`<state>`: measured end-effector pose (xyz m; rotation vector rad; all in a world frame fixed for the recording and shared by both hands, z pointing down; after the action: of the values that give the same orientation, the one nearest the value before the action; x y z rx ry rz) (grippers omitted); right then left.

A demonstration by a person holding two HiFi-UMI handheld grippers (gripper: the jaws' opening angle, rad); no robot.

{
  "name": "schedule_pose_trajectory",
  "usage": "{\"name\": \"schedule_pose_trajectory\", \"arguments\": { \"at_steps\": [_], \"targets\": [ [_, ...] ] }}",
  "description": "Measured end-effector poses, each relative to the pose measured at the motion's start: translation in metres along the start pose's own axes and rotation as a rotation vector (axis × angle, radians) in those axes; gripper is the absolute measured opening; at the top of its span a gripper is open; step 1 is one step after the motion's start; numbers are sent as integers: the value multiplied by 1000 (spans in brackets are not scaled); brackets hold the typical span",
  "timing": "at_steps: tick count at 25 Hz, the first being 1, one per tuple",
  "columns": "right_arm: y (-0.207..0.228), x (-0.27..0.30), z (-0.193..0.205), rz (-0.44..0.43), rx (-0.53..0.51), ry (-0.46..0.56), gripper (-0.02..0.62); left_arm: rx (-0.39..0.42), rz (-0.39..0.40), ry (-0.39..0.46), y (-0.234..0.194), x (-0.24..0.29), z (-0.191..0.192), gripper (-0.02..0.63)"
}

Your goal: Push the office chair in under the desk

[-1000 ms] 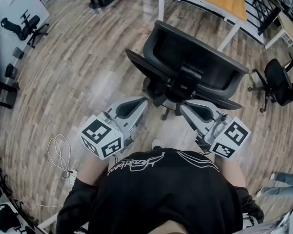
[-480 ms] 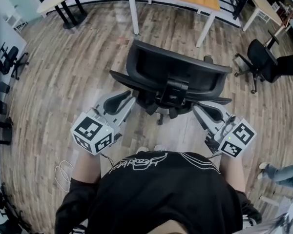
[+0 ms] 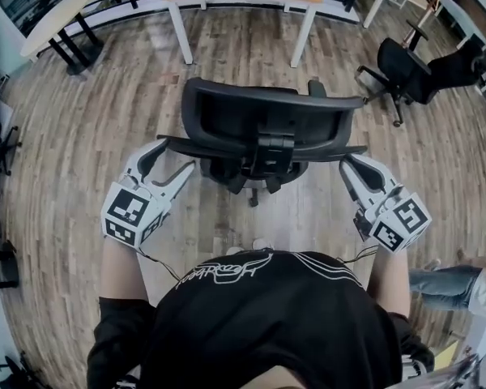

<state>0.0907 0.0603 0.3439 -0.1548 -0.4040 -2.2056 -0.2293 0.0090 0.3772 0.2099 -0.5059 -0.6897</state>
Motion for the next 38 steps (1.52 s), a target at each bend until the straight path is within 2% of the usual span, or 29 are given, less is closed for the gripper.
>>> {"name": "schedule_pose_trajectory", "arguments": {
  "at_steps": [1, 3, 5, 6, 10, 16, 22, 32, 38],
  "targets": [
    [4, -2, 1, 17, -19, -10, 54, 20, 5, -9, -3, 2, 1, 250],
    [13, -5, 4, 65, -80, -46, 129, 79, 14, -40, -9, 5, 5, 261],
    [24, -9, 10, 146, -187, -107, 220, 136, 26, -92, -12, 9, 12, 268],
    [30, -10, 14, 193, -254, -148, 238, 155, 32, -121, -13, 11, 16, 272],
    [58, -8, 30, 347, -454, -296, 247, 211, 35, -197, -17, 15, 30, 276],
    [80, 1, 52, 426, -609, -417, 247, 263, 32, -242, -18, 26, 43, 276],
    [84, 4, 53, 412, -606, -421, 247, 315, 37, -291, -15, 38, 57, 276],
    [87, 7, 54, 349, -573, -421, 246, 314, 45, -288, -16, 43, 58, 276],
    [89, 8, 55, 342, -553, -407, 245, 299, 34, -292, -15, 43, 60, 281]
  ]
}}
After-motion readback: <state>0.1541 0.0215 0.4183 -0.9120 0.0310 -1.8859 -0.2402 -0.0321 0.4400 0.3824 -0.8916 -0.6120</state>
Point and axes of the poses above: the fingertips, and each gripper's own axes: x forward along the fingers, y to its right, z out of its underside, the point moved 2 cm from there along -x, backward along the fingers, and after that the axes turned 12 degrees about x, right-handed, at the moved point
